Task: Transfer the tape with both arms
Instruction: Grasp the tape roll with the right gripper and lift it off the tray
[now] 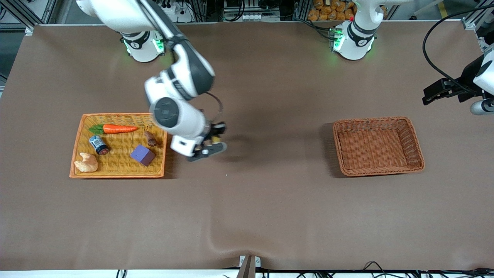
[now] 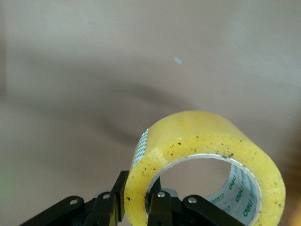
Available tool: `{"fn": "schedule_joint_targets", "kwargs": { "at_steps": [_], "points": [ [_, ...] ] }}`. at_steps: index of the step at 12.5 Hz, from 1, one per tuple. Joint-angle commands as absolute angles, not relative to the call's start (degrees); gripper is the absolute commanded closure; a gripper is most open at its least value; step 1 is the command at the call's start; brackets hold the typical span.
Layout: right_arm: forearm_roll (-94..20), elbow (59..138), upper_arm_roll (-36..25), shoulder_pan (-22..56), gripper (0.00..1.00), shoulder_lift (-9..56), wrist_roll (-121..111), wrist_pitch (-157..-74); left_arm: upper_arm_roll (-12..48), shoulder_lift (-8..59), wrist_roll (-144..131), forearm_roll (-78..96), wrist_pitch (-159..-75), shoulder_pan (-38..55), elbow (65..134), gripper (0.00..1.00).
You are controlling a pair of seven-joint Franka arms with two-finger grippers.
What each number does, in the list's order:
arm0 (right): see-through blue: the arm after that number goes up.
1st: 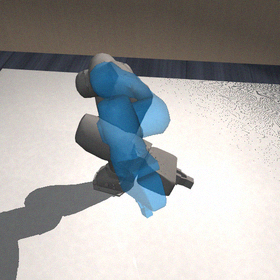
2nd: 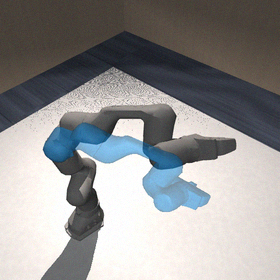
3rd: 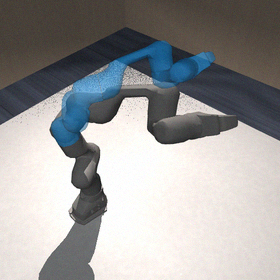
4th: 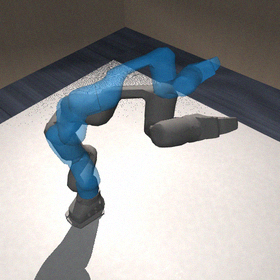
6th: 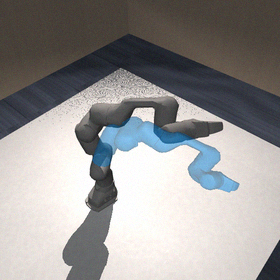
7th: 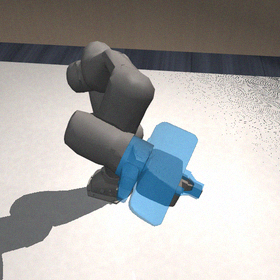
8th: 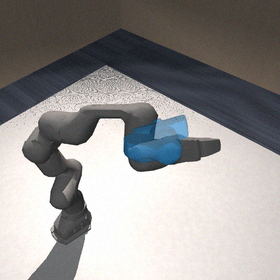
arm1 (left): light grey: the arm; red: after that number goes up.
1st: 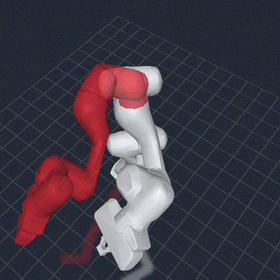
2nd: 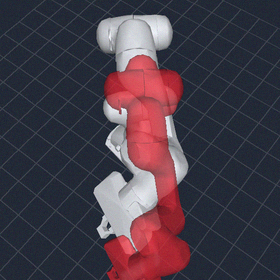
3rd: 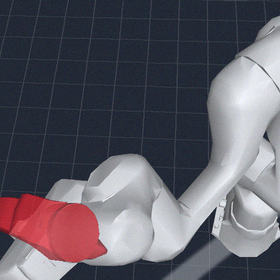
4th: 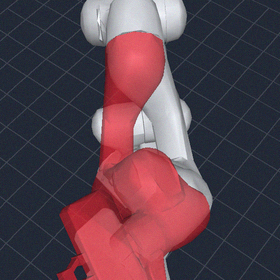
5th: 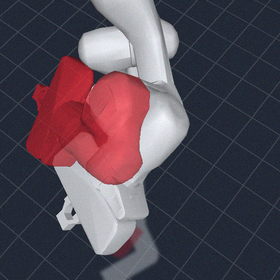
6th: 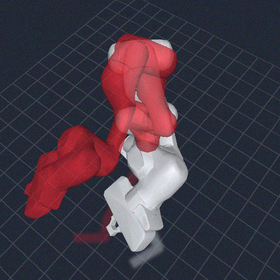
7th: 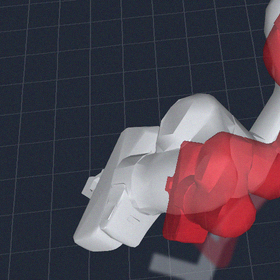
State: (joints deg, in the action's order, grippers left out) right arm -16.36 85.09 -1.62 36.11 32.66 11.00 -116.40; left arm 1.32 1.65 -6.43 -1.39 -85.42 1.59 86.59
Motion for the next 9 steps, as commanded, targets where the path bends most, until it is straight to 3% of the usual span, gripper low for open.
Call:
{"fn": "schedule_joint_targets", "kwargs": {
  "at_steps": [1, 5, 8, 9],
  "points": [
    [-18.62, 78.77, -2.55, 43.13, 1.0, 41.36, 21.41, -126.86, 1.49, 1.14, -4.75, -2.2, -85.25, 1.85, 85.78, 0.0],
    [-18.81, 72.79, -2.55, 47.98, 1.0, 51.48, 25.84, -136.21, 1.58, 0.44, -4.57, -2.11, -85.25, 1.67, 85.69, 0.0],
    [-18.81, 72.95, -2.64, 47.99, 0.97, 52.3, 26.54, -135.62, 1.58, 1.14, -4.22, -1.93, -85.43, 2.54, 85.17, 0.0],
    [-18.9, 72.95, -2.64, 47.64, 0.36, 51.69, 26.8, -135.44, 1.58, 1.49, -4.13, -1.85, -85.78, 2.64, 84.47, 0.0]
  ]
}}
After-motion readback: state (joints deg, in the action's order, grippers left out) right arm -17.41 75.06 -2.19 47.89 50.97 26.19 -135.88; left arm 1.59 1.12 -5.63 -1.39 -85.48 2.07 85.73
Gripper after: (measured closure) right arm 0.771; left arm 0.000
